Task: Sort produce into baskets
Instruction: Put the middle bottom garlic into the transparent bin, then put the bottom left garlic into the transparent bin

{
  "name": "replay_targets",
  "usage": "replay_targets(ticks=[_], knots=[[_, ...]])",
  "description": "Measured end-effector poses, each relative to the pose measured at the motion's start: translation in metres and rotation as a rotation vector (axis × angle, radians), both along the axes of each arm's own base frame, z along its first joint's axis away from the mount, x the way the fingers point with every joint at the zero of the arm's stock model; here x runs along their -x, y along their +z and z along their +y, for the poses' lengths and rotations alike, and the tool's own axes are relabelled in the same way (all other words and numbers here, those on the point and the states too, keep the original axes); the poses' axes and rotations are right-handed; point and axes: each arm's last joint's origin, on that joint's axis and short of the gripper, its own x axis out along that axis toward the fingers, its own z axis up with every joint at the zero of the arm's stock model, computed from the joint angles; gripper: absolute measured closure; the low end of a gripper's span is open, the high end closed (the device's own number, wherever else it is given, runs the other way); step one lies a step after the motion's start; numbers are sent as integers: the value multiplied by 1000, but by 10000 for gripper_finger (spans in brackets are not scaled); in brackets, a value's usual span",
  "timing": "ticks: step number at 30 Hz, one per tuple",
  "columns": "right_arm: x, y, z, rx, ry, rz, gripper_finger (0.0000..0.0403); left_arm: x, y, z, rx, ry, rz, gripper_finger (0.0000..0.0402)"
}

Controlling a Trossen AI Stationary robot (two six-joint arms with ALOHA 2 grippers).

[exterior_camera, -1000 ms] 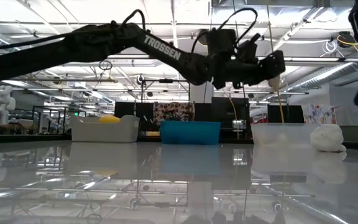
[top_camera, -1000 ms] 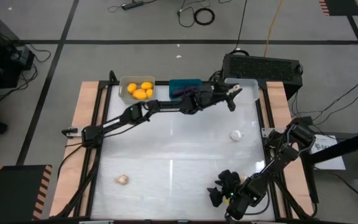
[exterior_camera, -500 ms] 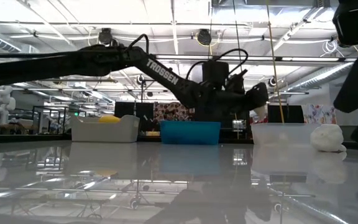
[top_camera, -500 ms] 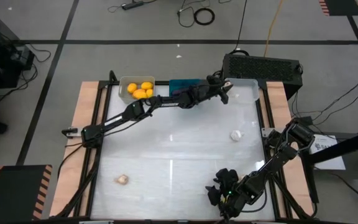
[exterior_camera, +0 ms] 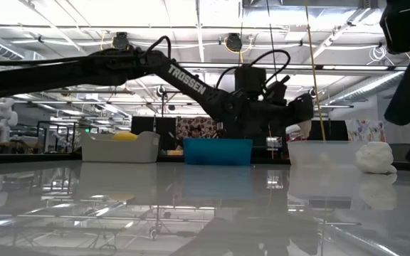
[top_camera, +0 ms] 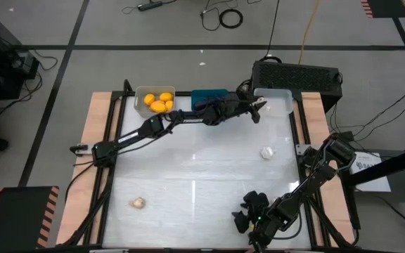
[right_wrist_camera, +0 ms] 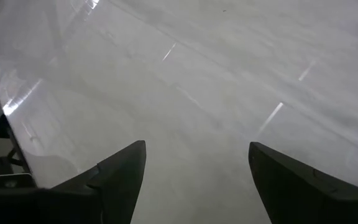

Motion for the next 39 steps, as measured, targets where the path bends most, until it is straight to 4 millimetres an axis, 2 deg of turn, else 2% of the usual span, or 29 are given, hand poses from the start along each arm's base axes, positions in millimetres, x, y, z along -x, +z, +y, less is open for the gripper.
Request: replay_targets(ticks=[4, 12, 18, 20, 25, 31, 35, 39], knots=[[-1, 0, 1, -2, 7, -6, 126, -1, 0, -3, -4, 15, 1, 246], [-1, 0, 1, 0, 7, -5, 126, -1, -1, -2, 2, 21, 6, 186], [-1, 1, 1, -13, 2, -13, 126, 1, -1, 2, 31, 24, 5, 178], [-2, 1, 2, -18, 3, -19, 126, 0, 4, 0, 33, -9, 14, 178], [-1, 1, 3, -21, 45, 9, 126, 4, 42, -6, 100, -105, 82, 178], [0, 0, 4, -21, 125, 64, 126, 20, 70, -20, 126, -236, 381, 178], [-1, 0, 2, 13, 171, 84, 126, 40, 103, -40, 127, -326, 569, 178], [-9, 1, -6, 6, 218, 129, 126, 66, 120, -71, 102, -396, 835, 178]])
